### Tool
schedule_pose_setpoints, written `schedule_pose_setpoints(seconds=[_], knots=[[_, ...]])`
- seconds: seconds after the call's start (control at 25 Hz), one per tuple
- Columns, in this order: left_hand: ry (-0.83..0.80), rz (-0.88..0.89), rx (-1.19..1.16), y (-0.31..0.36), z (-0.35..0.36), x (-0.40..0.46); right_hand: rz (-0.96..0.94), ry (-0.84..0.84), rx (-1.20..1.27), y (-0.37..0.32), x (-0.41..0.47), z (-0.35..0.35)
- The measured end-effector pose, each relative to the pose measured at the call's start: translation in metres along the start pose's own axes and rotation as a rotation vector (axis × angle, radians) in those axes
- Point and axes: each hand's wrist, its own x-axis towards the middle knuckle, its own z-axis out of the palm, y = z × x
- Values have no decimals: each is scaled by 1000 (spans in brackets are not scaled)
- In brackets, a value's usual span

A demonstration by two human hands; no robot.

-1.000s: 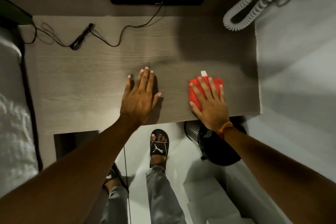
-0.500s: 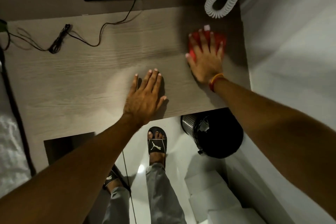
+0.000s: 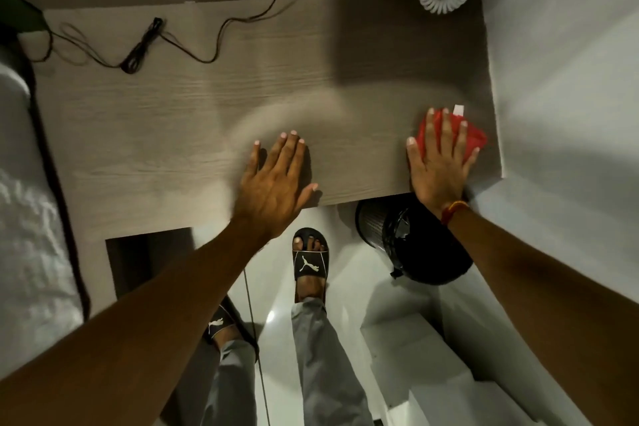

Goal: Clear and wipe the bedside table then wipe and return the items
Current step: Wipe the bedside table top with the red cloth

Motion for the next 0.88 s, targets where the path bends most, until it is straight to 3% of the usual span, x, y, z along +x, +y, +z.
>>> schedule_pose_setpoints(seconds=[0.36, 0.52, 0.68, 0.88], knots=[[35, -171, -27, -81, 9, -80, -499, -39, -81, -193, -115, 59], [56, -244, -79, -122, -4, -120, -452, -77, -56, -226, -130, 63], [59, -308, -121, -153, -37, -143, -524, -66, -133, -235, -132, 21], [230, -411, -155, -212, -114, -166, -649, -105, 155, -343, -141, -34]])
